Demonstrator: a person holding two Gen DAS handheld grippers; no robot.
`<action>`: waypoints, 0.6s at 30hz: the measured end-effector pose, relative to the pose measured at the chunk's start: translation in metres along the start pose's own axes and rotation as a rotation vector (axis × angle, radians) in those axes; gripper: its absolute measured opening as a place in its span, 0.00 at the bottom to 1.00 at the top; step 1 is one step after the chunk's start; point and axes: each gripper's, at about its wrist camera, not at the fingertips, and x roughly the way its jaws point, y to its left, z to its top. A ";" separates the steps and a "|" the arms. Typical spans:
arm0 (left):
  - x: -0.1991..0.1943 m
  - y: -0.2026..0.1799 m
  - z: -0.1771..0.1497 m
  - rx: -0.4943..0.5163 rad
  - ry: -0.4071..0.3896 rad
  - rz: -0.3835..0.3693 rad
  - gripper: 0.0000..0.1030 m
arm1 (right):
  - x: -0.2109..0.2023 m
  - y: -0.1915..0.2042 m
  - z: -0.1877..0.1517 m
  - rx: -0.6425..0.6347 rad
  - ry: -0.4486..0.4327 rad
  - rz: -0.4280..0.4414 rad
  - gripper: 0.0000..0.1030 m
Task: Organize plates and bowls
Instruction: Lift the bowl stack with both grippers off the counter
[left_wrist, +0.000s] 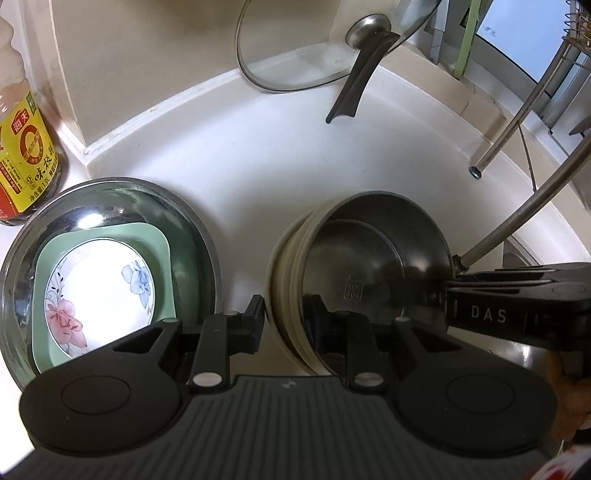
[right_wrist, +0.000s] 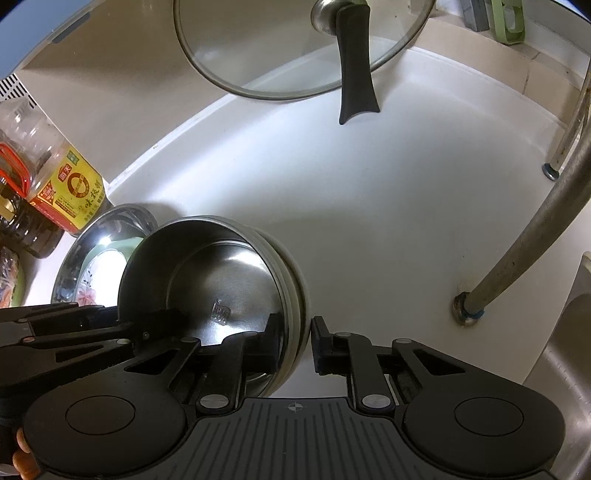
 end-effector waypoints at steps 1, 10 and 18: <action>0.000 0.000 0.000 0.000 -0.001 0.001 0.22 | 0.001 0.000 0.001 0.000 -0.001 0.001 0.16; 0.000 0.000 0.000 -0.005 -0.015 0.005 0.22 | 0.005 0.001 0.002 -0.010 -0.010 0.003 0.16; -0.001 0.003 0.001 -0.016 -0.010 -0.005 0.22 | 0.002 0.003 -0.002 -0.036 -0.040 0.000 0.15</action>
